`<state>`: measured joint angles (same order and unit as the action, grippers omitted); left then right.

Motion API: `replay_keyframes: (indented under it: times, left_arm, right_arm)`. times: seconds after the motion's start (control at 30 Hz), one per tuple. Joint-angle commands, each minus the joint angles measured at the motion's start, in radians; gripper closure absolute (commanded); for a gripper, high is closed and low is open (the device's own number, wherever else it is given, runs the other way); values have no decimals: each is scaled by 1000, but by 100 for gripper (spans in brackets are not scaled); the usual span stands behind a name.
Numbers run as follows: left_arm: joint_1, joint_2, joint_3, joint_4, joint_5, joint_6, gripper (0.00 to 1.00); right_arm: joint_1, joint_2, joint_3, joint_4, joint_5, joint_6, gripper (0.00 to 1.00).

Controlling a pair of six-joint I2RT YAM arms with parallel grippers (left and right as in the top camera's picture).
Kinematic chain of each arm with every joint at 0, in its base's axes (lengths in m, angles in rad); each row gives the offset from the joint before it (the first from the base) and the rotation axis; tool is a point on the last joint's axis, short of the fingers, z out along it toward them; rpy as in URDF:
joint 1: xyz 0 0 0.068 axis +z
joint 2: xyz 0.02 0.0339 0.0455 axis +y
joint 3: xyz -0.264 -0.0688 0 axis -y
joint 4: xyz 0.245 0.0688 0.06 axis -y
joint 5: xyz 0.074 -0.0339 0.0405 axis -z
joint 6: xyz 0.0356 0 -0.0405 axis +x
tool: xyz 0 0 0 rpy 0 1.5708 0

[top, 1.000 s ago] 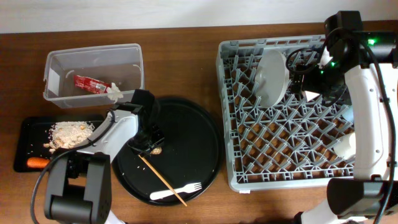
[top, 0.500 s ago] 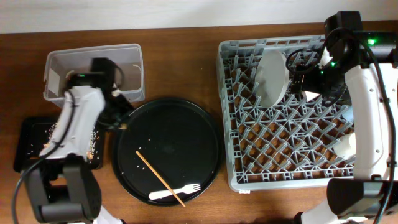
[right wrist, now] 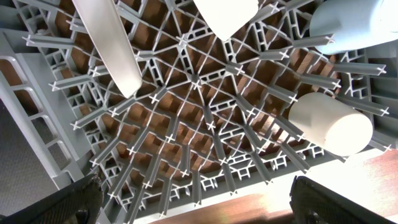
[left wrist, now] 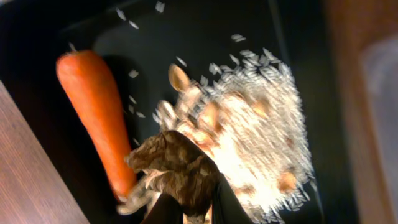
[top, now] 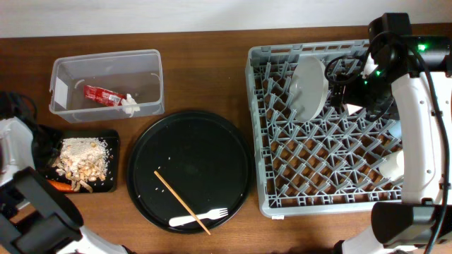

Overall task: Sort waste into correct bins and load items into the dishwasher rack
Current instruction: 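Withdraw the left gripper and reach the right gripper toward the round tray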

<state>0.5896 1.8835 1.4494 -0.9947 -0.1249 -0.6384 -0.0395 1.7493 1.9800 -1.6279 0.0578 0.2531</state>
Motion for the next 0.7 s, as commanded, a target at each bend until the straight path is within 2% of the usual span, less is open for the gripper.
replay_keyframes:
  times: [0.0,0.17,0.2,0.23,0.3,0.5,0.67]
  left_arm:
    - [29,50,10,11,-21,11,84]
    - [34,90,10,10,-33,12,80]
    - [34,91,10,10,-34,12,76]
    - [34,91,10,10,-33,12,69]
    - [34,91,10,9,-33,12,44]
    - [33,91,80,-96,-13,11,41]
    - [-19,79,214,-272,127,64,42]
  right_arm:
    - [-1,-26,8,-3,-2,-6,1]
    - [-1,-26,8,-9,-1,-6,1]
    - [-1,-26,8,-10,-1,-7,1]
    - [-1,-26,8,-10,-1,-6,1]
    - [-1,-26,8,-10,-1,-6,1]
    - [-1,-26,8,-10,-1,-11,2]
    - [-1,-26,8,-10,-1,-10,1]
